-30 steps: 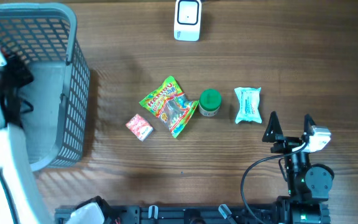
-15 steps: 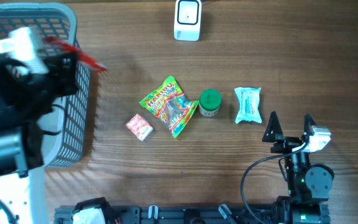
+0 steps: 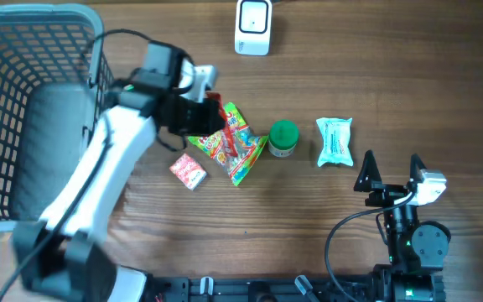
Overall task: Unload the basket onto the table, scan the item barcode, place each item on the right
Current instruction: 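Carry the stick over the table and drop it beside the bottle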
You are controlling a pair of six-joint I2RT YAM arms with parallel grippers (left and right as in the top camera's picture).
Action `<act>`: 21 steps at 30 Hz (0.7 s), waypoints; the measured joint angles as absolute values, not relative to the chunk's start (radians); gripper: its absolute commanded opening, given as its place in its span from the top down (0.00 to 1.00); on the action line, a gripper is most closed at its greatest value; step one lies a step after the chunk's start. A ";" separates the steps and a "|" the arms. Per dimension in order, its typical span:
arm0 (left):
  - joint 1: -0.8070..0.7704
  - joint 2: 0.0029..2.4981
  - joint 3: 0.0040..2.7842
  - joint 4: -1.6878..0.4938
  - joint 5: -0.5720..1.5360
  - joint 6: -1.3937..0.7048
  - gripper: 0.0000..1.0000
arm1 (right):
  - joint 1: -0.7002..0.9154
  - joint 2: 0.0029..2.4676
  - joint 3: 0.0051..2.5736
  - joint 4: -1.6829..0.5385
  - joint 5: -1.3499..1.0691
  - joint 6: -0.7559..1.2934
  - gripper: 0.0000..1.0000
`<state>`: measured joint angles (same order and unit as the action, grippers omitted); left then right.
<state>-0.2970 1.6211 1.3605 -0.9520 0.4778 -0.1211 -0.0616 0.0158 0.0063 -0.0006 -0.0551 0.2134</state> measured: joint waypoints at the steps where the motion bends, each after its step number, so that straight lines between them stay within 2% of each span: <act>1: -0.315 1.664 1.361 -0.936 0.475 -0.123 0.96 | -0.062 0.016 0.006 -0.001 -0.055 0.213 0.00; 5: -0.414 1.766 1.360 -0.896 0.469 -0.137 0.96 | -0.062 0.016 0.006 -0.001 -0.055 0.213 0.00; 9: -0.522 1.774 1.308 -0.736 0.469 -0.222 0.96 | -0.062 0.016 0.006 -0.001 -0.055 0.213 0.00; 13: -0.545 1.775 1.249 -0.690 0.415 -0.339 0.95 | -0.062 0.016 0.006 -0.001 -0.055 0.213 0.00; 14: -0.545 1.775 1.248 -0.691 0.396 -0.355 0.89 | -0.062 0.016 0.006 -0.001 -0.055 0.213 0.00; 16: -0.545 1.771 1.248 -0.688 0.359 -0.367 0.65 | -0.062 0.016 0.006 -0.001 -0.055 0.213 0.00; 17: -0.545 1.759 1.248 -0.692 0.318 -0.385 0.38 | -0.062 0.016 0.006 -0.001 -0.055 0.214 0.00; 19: -0.545 1.714 1.248 -0.695 0.250 -0.391 0.00 | -0.062 0.016 0.006 -0.001 -0.055 0.213 0.00; 21: -0.546 1.626 1.248 -0.695 0.153 -0.393 0.00 | -0.062 0.016 0.006 -0.001 -0.055 0.213 0.00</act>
